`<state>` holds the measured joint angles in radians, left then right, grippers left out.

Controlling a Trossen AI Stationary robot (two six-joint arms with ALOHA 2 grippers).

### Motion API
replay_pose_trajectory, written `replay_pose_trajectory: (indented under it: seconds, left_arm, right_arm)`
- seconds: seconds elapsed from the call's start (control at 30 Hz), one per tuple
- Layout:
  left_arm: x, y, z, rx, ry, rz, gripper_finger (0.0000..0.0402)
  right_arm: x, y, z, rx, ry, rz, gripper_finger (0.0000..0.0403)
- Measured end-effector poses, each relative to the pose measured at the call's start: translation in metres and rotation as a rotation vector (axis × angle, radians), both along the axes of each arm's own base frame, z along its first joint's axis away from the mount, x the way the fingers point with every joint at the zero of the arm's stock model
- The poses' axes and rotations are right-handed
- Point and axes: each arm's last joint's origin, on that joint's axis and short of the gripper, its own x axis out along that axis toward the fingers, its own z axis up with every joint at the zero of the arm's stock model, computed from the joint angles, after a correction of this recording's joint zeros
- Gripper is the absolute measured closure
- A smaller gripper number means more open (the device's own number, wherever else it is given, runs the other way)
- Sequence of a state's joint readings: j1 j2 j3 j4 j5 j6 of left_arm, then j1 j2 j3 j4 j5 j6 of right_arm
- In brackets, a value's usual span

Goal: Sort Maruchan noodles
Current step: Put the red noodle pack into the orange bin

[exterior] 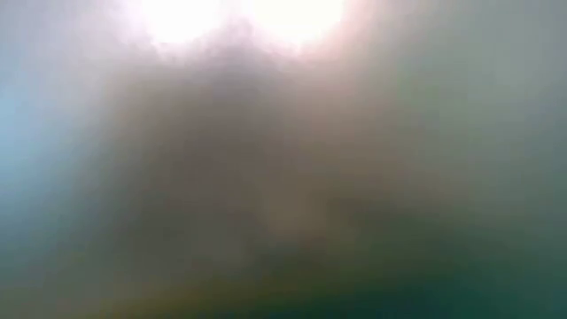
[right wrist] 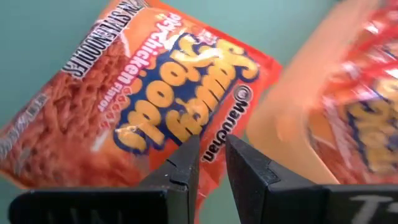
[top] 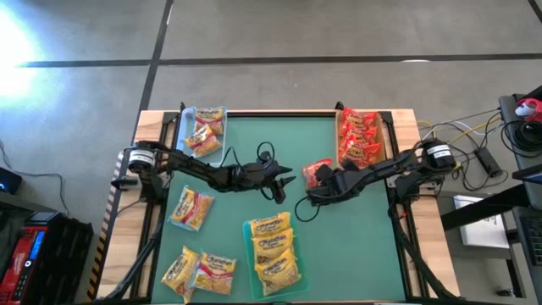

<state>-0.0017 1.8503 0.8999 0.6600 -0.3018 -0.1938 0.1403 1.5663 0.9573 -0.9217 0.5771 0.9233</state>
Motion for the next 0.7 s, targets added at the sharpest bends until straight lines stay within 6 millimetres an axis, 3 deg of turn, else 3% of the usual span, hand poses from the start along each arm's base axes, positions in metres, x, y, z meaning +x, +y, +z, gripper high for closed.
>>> replay_pose_trajectory:
  seconds: [0.37, 0.5, 0.7]
  left_arm:
    - [0.001, 0.0, -0.004, -0.004, 0.092, -0.023, 0.0277]
    - [0.0, 0.003, -0.006, 0.008, 0.12, -0.019, 0.0277]
    - [-0.002, 0.008, -0.009, 0.006, 0.161, -0.005, 0.0277]
  right_arm:
    - [0.039, -0.009, -0.025, 0.001, -0.141, 0.101, 0.0335]
    - [0.042, -0.008, -0.017, 0.009, -0.155, 0.134, 0.0335]
    - [0.036, -0.008, 0.011, 0.003, -0.215, 0.176, 0.0335]
